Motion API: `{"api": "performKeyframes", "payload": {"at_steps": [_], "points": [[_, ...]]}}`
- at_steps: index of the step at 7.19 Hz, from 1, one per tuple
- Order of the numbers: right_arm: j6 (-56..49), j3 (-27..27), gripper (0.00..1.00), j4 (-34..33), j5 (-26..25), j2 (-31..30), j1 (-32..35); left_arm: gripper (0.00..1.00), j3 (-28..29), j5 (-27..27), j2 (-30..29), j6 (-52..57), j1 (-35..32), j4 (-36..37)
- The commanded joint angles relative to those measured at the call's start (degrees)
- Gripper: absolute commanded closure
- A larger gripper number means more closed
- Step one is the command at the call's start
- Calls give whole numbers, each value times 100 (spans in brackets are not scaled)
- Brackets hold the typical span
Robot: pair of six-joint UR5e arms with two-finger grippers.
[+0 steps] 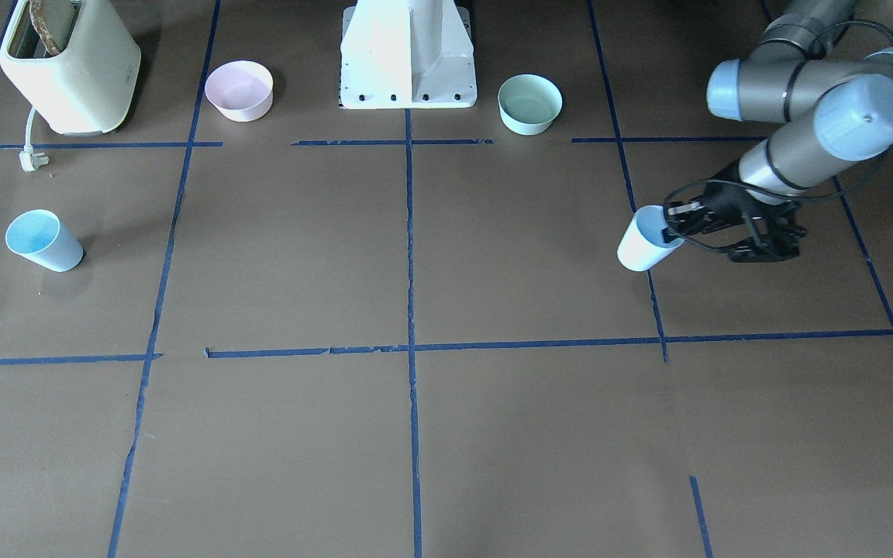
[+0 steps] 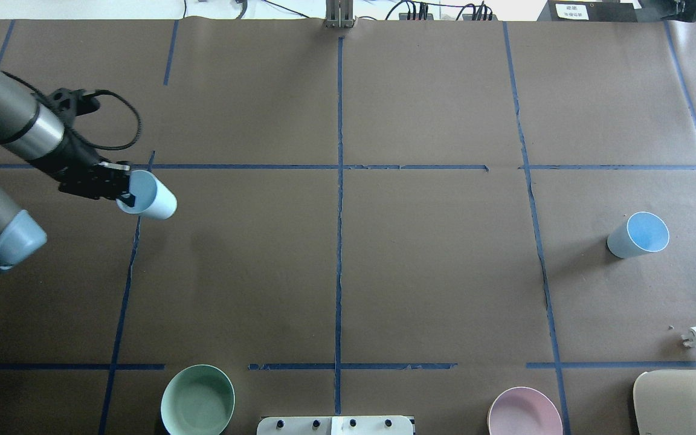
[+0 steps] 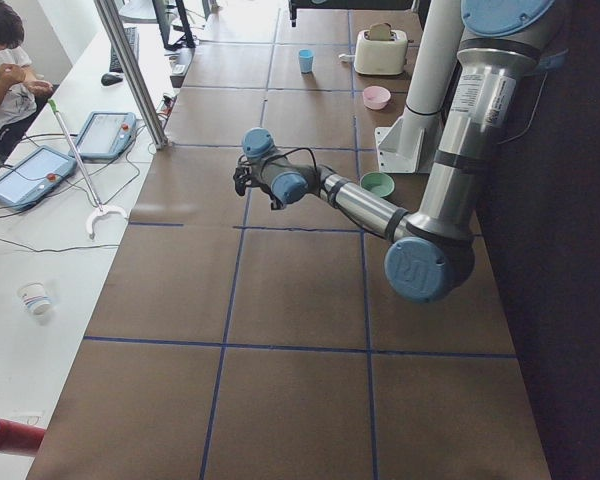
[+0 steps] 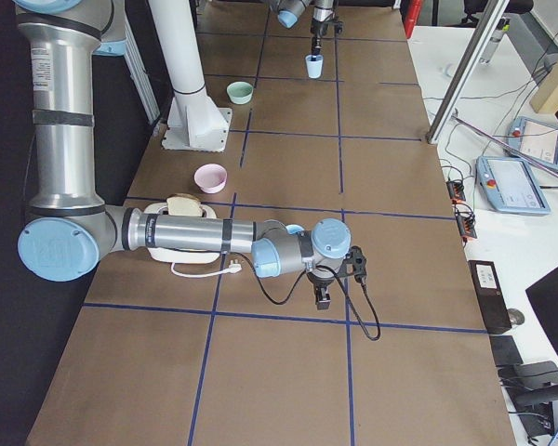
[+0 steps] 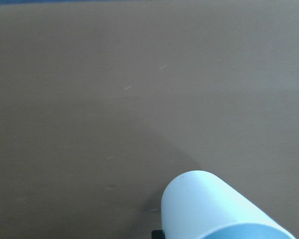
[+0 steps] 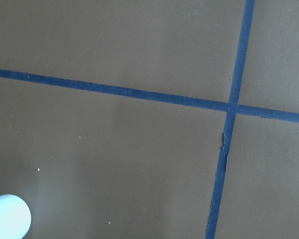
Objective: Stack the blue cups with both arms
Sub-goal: 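Carry the light-blue cup with the left gripper to the table center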
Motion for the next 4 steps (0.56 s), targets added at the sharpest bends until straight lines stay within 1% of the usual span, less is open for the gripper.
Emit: {"api": "performKeyframes", "payload": {"at_steps": [1, 2, 3, 4], "points": [[-7, 9, 0, 3, 1, 10, 0, 100, 607, 748, -1958, -1480, 970, 557], [-7, 18, 0, 3, 1, 10, 0, 100, 1064, 1014, -2577, -1684, 1268, 733], [-15, 18, 0, 3, 1, 10, -18, 100, 1304, 1443, -2792, -1678, 1541, 753], [-15, 18, 0, 12, 1, 10, -35, 100, 1367, 1682, -2794, -1678, 1744, 761]]}}
